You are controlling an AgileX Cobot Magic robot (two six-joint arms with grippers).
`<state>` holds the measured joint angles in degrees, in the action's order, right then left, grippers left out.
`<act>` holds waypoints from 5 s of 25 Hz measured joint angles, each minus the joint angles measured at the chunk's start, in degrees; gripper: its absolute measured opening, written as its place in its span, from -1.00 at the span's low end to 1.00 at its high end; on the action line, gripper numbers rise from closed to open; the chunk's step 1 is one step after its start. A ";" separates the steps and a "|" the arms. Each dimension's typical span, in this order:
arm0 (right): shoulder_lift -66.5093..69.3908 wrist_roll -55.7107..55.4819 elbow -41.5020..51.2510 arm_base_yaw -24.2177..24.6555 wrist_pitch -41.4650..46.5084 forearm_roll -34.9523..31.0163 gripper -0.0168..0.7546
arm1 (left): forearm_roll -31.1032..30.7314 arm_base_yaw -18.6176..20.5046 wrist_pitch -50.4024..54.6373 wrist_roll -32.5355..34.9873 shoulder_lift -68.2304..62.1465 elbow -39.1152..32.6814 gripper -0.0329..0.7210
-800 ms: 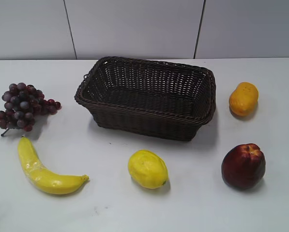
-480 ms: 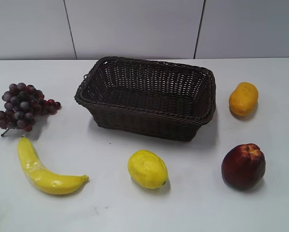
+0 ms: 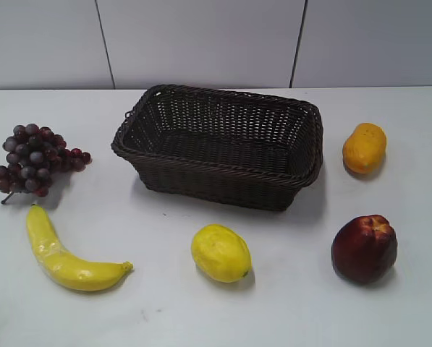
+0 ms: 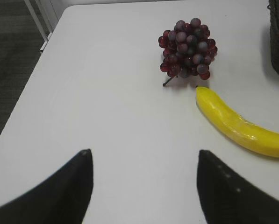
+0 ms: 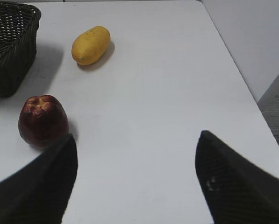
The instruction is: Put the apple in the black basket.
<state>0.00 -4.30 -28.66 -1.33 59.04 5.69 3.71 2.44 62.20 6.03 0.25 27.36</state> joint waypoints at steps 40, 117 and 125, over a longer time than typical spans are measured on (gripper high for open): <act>94.41 7.24 -17.80 -17.13 -23.21 -11.20 0.70 | 0.00 0.00 0.00 0.00 0.00 0.00 0.47; 63.11 1.81 -40.08 -27.50 5.12 -3.20 0.60 | 0.00 0.00 0.00 0.00 0.00 0.00 0.47; 34.33 0.15 -15.03 -27.50 3.50 -1.70 0.58 | 0.00 0.00 0.00 0.00 0.00 0.00 0.47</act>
<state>34.33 -4.15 -43.69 -28.83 62.54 3.99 3.71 2.44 62.20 6.03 0.25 27.36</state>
